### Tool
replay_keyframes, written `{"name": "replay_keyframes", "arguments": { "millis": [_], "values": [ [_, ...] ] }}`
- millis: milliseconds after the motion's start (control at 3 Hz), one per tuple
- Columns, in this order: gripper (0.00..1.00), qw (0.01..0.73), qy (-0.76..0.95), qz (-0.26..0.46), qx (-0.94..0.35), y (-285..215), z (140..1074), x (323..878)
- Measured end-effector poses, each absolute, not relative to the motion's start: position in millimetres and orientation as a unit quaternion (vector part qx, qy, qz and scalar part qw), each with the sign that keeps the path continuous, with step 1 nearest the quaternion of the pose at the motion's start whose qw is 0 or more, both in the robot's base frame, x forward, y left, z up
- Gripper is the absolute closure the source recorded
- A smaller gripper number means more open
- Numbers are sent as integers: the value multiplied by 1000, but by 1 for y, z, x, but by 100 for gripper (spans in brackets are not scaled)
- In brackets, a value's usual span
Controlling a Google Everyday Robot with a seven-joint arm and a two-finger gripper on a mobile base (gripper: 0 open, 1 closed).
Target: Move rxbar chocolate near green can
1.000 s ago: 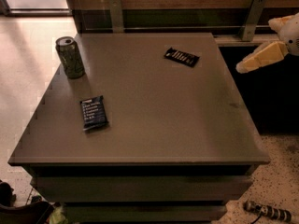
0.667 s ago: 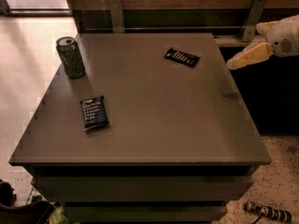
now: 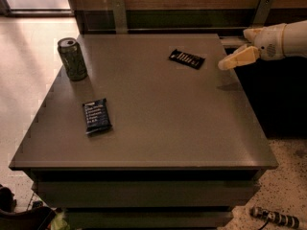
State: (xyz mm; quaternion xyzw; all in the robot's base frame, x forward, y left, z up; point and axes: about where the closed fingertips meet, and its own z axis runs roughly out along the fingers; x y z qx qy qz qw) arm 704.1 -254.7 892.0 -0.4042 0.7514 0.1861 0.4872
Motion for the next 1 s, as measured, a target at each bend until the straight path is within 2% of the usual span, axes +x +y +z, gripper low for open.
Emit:
{"name": "replay_keyframes", "arguments": {
  "millis": [1000],
  "values": [
    [0,480,714,242,-448,-210,850,768]
  ]
}}
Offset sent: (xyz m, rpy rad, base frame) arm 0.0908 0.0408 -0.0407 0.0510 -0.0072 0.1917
